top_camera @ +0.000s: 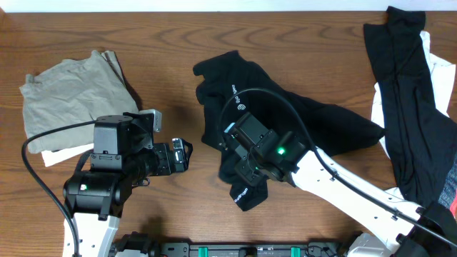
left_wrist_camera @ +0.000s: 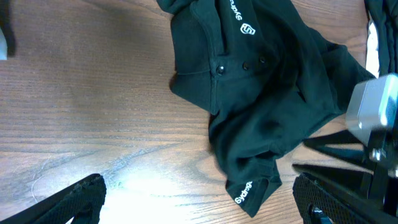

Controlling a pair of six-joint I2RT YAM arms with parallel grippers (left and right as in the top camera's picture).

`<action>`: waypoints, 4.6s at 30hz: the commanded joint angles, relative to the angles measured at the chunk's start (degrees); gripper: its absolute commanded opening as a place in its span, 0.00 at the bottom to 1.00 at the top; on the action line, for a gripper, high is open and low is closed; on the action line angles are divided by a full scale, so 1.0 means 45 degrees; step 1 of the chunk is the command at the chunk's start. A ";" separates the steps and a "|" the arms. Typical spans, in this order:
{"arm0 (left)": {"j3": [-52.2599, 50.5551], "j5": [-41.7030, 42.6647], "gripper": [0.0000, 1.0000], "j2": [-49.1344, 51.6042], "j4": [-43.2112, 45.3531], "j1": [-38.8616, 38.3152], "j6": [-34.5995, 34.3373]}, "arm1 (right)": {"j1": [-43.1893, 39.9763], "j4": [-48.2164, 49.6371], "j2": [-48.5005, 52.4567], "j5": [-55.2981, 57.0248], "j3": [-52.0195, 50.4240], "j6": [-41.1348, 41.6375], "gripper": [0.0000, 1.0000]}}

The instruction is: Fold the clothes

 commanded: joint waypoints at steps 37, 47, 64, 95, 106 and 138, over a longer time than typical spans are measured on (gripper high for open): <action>-0.4755 0.1185 0.95 0.4677 0.7504 -0.5489 -1.0958 | -0.4046 -0.2084 -0.0461 0.2438 -0.0097 0.3177 0.40; -0.4755 0.1229 0.67 0.5644 0.8427 -0.5974 -1.2084 | -0.4051 -0.2098 -0.0461 0.2443 -0.0097 0.3177 0.39; -0.4741 0.0680 0.06 0.5576 0.8636 -0.5974 -1.1336 | -0.4056 -0.2103 -0.0461 0.2438 -0.0107 0.3196 0.34; -0.3371 -0.3555 0.06 -0.2963 0.3147 -0.4983 -0.8437 | -0.4454 0.1413 -0.0364 -0.1491 -0.4595 0.0194 0.60; -0.3371 -0.3551 0.06 -0.2555 0.3109 -0.4983 -0.8437 | -0.4133 0.2385 -0.0359 -0.1846 -0.4755 0.0165 0.50; -0.3371 -0.3555 0.06 -0.2555 0.2987 -0.4983 -0.8437 | -0.9923 0.1617 -0.1724 0.5469 0.0515 0.2594 0.61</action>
